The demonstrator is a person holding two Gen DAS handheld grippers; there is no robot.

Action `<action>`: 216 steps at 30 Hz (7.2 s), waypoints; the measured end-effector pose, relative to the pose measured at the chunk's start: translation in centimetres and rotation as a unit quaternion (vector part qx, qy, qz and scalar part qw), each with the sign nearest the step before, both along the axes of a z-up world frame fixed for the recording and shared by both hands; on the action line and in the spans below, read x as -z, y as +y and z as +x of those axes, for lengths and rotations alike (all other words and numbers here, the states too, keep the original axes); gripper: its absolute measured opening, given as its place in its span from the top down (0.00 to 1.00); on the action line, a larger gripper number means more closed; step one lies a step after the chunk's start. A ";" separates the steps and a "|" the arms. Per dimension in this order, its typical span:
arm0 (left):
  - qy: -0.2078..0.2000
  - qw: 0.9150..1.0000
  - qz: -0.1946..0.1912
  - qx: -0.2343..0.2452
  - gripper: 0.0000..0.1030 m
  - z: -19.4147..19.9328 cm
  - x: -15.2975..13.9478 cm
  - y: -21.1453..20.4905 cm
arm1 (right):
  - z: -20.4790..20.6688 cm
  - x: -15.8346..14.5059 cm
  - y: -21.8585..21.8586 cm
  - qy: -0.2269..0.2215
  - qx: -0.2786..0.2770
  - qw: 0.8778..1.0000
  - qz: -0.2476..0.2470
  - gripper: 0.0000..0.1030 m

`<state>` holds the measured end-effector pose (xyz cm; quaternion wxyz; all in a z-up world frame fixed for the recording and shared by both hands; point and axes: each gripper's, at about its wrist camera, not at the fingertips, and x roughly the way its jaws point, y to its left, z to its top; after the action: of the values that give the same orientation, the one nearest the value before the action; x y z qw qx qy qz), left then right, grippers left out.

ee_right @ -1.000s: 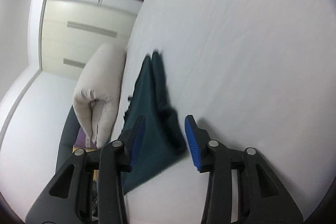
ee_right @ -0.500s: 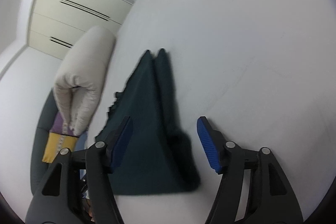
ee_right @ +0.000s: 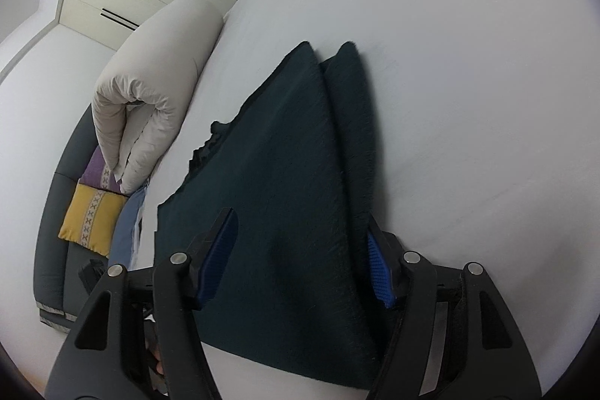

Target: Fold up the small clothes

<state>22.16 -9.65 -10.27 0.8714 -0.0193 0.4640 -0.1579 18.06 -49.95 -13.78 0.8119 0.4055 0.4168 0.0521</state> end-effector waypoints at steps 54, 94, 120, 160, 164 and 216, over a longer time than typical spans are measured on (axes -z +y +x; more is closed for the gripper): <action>0.006 1.000 -0.007 0.028 0.16 0.5 1.1 0.0 | 0.7 2.7 -1.5 0.051 0.017 0.995 0.083 0.82; 0.126 0.923 -0.363 -0.021 0.25 3.8 0.1 7.5 | 6.1 -6.1 24.5 0.023 -0.224 0.911 -0.347 0.87; 0.224 0.916 -0.330 0.042 0.88 8.7 1.1 -1.4 | -3.1 -7.3 24.7 -0.071 -0.233 0.890 -0.385 0.61; 0.192 0.937 -0.291 0.000 0.88 9.3 -0.7 14.5 | -12.5 -10.5 28.3 -0.169 -0.317 0.889 -0.282 0.75; 0.189 0.938 -0.290 0.003 0.88 9.0 -0.7 14.5 | -7.4 -10.2 24.3 -0.142 -0.274 0.914 -0.262 0.75; 0.100 0.967 -0.233 -0.031 0.93 4.7 1.2 14.4 | 3.6 -0.2 18.9 -0.060 -0.232 0.970 0.034 0.72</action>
<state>26.87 4.74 -11.47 0.7966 -0.2514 0.4983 -0.2322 21.63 -31.04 -13.57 0.7870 0.3212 0.4477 0.2773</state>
